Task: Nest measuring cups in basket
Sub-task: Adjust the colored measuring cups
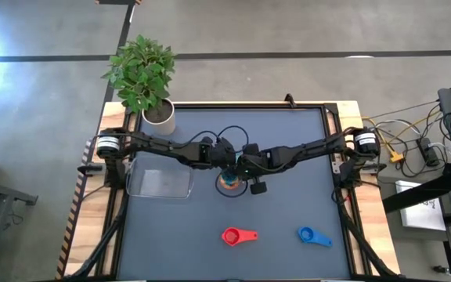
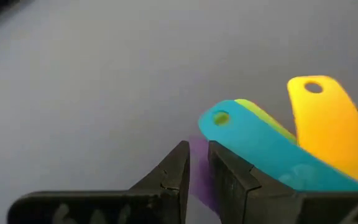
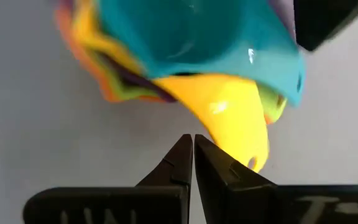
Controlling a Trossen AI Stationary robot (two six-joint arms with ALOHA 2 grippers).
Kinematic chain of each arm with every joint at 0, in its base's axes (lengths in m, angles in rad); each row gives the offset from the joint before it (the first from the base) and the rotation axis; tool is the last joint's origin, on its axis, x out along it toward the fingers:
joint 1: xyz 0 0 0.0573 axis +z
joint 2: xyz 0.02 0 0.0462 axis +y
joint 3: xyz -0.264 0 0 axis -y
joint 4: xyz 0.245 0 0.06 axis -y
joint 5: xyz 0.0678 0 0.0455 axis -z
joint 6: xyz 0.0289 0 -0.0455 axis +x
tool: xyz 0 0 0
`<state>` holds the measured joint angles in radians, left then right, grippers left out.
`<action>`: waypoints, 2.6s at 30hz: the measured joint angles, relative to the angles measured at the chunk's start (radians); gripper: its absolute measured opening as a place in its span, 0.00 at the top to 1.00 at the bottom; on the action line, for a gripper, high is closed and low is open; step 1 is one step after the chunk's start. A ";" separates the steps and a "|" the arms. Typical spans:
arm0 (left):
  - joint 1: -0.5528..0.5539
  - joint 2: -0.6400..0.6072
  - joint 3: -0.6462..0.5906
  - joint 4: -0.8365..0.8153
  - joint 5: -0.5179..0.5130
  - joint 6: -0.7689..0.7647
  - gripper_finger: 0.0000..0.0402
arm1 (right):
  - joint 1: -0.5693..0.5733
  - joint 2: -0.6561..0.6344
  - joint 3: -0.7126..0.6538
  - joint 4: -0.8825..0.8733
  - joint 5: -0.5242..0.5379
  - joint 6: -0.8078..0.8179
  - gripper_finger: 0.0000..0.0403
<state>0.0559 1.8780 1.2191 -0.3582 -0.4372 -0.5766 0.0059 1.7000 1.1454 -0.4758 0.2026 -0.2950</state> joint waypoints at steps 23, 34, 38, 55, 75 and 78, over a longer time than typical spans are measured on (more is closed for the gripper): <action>-0.075 -0.051 -0.010 -0.200 -0.004 -0.211 0.90 | -0.006 -0.005 -0.001 -0.004 -0.001 -0.064 0.98; -0.064 -0.025 -0.012 -0.120 0.003 -0.163 0.90 | -0.040 -0.004 -0.002 0.035 -0.001 -0.104 0.98; -0.057 -0.025 -0.013 -0.054 0.027 -0.097 0.90 | -0.040 -0.004 -0.002 0.058 -0.006 -0.124 0.98; -0.055 -0.026 -0.026 0.091 0.112 0.043 0.90 | -0.036 -0.021 0.000 -0.052 -0.031 -0.034 0.98; -0.375 -0.385 -0.301 0.368 -0.278 0.057 0.90 | -0.030 -0.131 -0.003 -0.126 -0.051 -0.499 0.80; -0.422 -0.403 -0.363 0.466 -0.293 0.058 0.90 | -0.030 -0.130 -0.003 -0.094 -0.045 -0.570 0.70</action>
<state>-0.3663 1.4753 0.8558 0.1077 -0.7303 -0.5182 -0.0242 1.5705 1.1419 -0.5696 0.1573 -0.8647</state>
